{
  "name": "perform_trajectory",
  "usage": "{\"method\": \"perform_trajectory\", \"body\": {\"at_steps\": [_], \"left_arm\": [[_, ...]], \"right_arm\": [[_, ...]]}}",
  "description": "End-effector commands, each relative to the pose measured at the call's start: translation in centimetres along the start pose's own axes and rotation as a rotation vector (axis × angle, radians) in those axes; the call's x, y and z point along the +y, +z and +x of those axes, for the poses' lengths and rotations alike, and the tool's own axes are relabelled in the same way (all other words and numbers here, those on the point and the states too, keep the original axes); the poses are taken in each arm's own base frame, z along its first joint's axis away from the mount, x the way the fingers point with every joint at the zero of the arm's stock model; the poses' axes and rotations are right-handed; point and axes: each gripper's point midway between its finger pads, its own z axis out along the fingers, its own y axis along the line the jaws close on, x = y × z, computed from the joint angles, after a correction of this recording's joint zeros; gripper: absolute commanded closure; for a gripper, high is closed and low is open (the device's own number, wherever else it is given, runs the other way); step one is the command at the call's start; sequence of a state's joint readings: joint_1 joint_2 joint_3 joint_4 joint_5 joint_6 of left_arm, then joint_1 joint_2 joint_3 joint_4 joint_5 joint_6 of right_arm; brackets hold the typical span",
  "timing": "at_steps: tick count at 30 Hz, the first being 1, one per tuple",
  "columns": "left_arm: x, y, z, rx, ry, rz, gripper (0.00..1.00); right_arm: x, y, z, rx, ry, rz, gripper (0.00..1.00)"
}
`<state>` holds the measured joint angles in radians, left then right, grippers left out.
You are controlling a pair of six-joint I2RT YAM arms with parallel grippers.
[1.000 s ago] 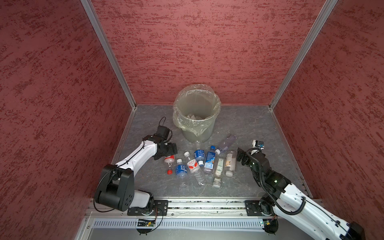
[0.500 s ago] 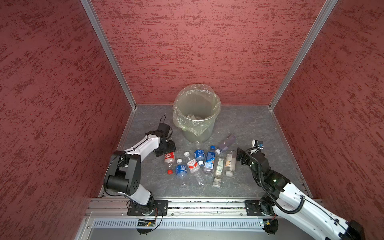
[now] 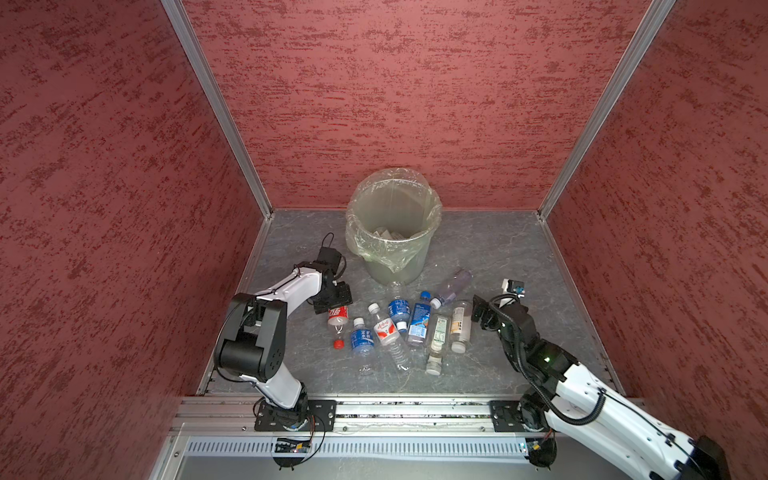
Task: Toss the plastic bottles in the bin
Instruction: 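Close the left gripper on the cola bottle while the right gripper draws back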
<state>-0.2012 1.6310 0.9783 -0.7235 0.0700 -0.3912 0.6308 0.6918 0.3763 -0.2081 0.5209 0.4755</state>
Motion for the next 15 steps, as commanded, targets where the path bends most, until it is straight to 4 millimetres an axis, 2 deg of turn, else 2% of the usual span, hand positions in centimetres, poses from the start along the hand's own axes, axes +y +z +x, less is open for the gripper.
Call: {"method": "perform_trajectory", "body": {"at_steps": [1, 15], "left_arm": [[-0.5, 0.1, -0.7, -0.008, 0.009, 0.013, 0.28], [-0.7, 1.7, -0.1, 0.039, 0.018, 0.003, 0.28]], "right_arm": [[0.2, 0.1, -0.3, -0.012, 0.019, -0.005, 0.01], [0.2, 0.1, -0.3, -0.012, 0.019, -0.005, 0.01]]}}
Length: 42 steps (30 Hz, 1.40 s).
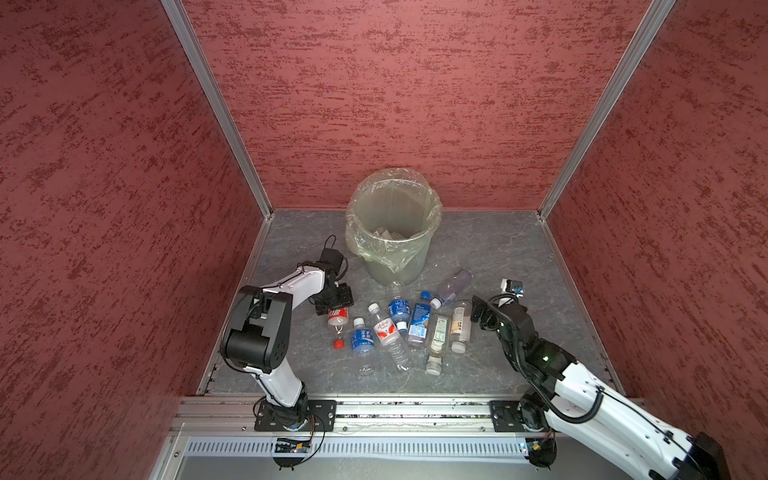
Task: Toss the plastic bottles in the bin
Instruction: 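Close the left gripper on the cola bottle while the right gripper draws back, then lift the cola bottle with the left gripper and carry it over the bin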
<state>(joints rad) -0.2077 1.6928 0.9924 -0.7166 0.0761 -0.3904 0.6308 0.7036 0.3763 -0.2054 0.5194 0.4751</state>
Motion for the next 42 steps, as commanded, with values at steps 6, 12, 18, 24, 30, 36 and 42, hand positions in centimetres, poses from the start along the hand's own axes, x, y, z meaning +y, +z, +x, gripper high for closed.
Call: {"method": "perform_trajectory", "body": {"at_steps": [6, 12, 18, 24, 30, 36, 42], "left_arm": [[-0.7, 0.0, -0.3, -0.012, 0.02, 0.021, 0.38], [-0.9, -1.0, -0.5, -0.041, 0.029, 0.034, 0.43], [-1.1, -2.3, -0.9, -0.097, 0.03, 0.054, 0.51], [-0.7, -4.2, -1.4, -0.174, 0.027, 0.049, 0.53], [-0.8, -6.5, -1.5, -0.271, 0.017, 0.087, 0.56], [-0.1, -9.9, -1.3, -0.404, 0.016, 0.1, 0.56], [-0.7, -13.8, -0.7, -0.559, 0.04, 0.167, 0.56]], "right_arm": [[0.2, 0.1, -0.5, -0.019, 0.023, -0.006, 0.01], [0.2, 0.1, -0.4, -0.016, 0.02, -0.004, 0.01], [0.2, 0.2, -0.5, -0.016, 0.019, -0.002, 0.01], [0.1, 0.2, -0.5, -0.016, 0.021, -0.002, 0.01], [0.1, 0.2, -0.5, -0.017, 0.021, -0.001, 0.01], [0.1, 0.2, -0.4, -0.015, 0.021, -0.001, 0.01], [0.2, 0.2, -0.4, -0.015, 0.019, -0.002, 0.01]]}}
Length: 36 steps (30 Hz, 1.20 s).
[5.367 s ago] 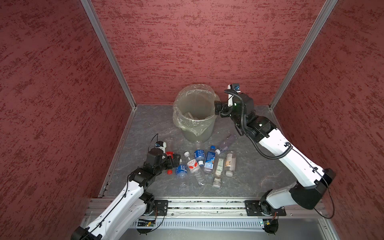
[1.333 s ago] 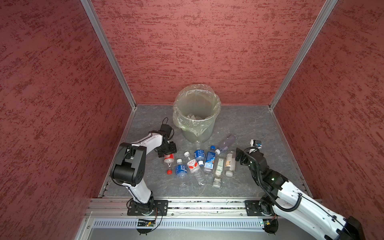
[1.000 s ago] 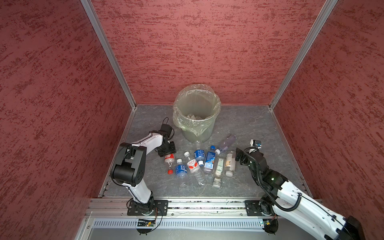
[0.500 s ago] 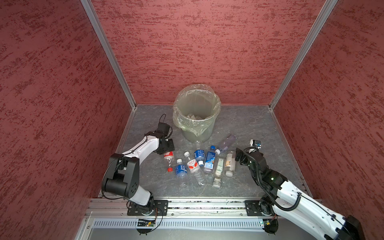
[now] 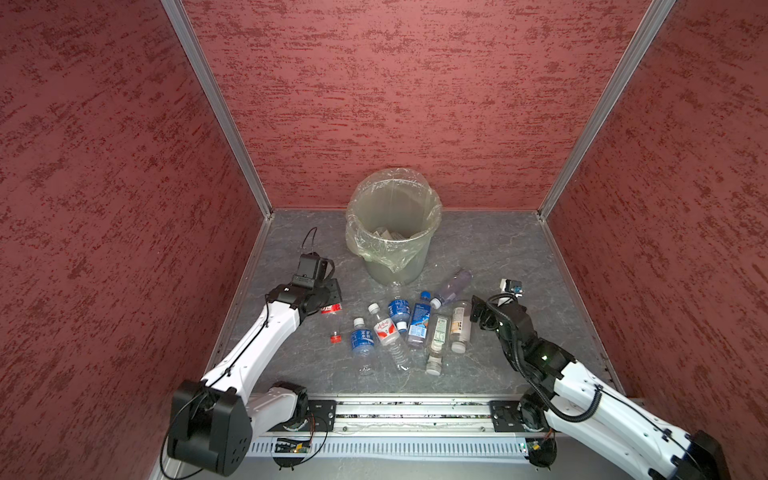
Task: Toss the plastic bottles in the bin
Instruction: 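Lift the cola bottle with the left gripper and carry it over the bin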
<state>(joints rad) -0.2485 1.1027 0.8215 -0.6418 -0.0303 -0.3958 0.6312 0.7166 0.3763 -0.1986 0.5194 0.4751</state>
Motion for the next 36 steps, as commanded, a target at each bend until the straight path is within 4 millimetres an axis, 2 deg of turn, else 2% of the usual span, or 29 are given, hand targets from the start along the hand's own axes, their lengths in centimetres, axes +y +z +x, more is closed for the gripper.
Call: {"method": "perform_trajectory", "body": {"at_steps": [1, 13, 20, 23, 30, 36], "left_arm": [[-0.6, -1.6, -1.2, -0.103, 0.002, 0.028, 0.56], [-1.1, -8.8, -2.3, -0.386, 0.012, 0.107, 0.55], [-1.4, -11.0, -2.2, -0.431, 0.01, 0.141, 0.53], [-1.6, -12.7, -2.2, -0.493, 0.012, 0.171, 0.52], [-0.7, -15.8, -2.3, -0.635, -0.007, 0.206, 0.52], [-2.4, -18.2, -3.6, -0.685, 0.017, 0.292, 0.52]], "right_arm": [[0.1, 0.0, -0.6, -0.022, 0.024, -0.004, 0.01], [0.1, 0.1, -0.5, -0.017, 0.02, -0.002, 0.01], [0.2, 0.2, -0.5, -0.014, 0.018, -0.001, 0.01], [0.2, 0.2, -0.5, -0.011, 0.016, 0.0, 0.01], [0.3, 0.4, -0.3, -0.002, 0.01, 0.003, 0.01], [0.4, 0.5, -0.3, 0.001, 0.006, 0.004, 0.01]]}}
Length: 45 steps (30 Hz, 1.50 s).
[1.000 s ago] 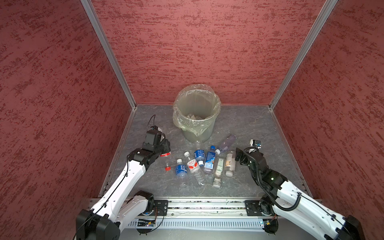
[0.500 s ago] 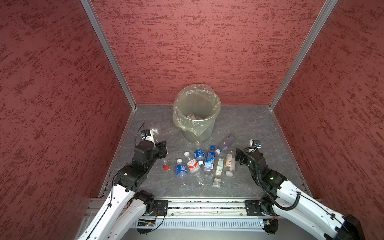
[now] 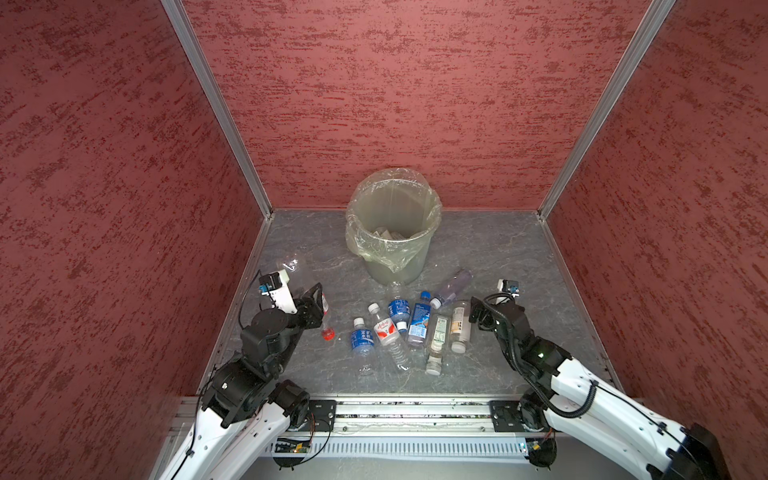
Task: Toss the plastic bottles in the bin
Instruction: 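Lift the cola bottle with the left gripper and carry it over the bin, then open the left gripper over the bin to drop the cola bottle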
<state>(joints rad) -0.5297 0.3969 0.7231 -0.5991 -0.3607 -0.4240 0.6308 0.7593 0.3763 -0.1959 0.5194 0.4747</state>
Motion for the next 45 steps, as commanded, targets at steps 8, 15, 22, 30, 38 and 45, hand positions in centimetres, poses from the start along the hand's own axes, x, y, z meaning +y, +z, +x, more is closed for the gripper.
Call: {"method": "perform_trajectory", "body": {"at_steps": [8, 15, 22, 30, 38, 45], "left_arm": [[-6.3, 0.4, -7.2, -0.132, 0.022, 0.176, 0.52], [-15.8, 6.6, -14.4, -0.19, 0.062, 0.342, 0.52], [-21.3, 18.1, -19.2, -0.106, 0.067, 0.336, 0.03], [-18.0, 18.1, -19.8, -0.144, 0.032, 0.293, 0.0], [-17.9, 14.0, -20.0, -0.162, 0.057, 0.316, 0.0], [-16.3, 12.4, -17.3, -0.107, 0.065, 0.289, 0.01]], "right_arm": [[0.4, -0.2, -1.2, -0.031, 0.028, -0.013, 0.01], [0.4, -0.1, -1.2, -0.032, 0.03, -0.013, 0.01], [0.4, -0.2, -1.1, -0.031, 0.03, -0.015, 0.01], [0.3, -0.7, -1.4, -0.053, 0.044, -0.031, 0.01], [0.4, -0.5, -1.2, -0.041, 0.034, -0.029, 0.01], [0.6, -0.3, -1.2, -0.031, 0.028, -0.028, 0.01]]}}
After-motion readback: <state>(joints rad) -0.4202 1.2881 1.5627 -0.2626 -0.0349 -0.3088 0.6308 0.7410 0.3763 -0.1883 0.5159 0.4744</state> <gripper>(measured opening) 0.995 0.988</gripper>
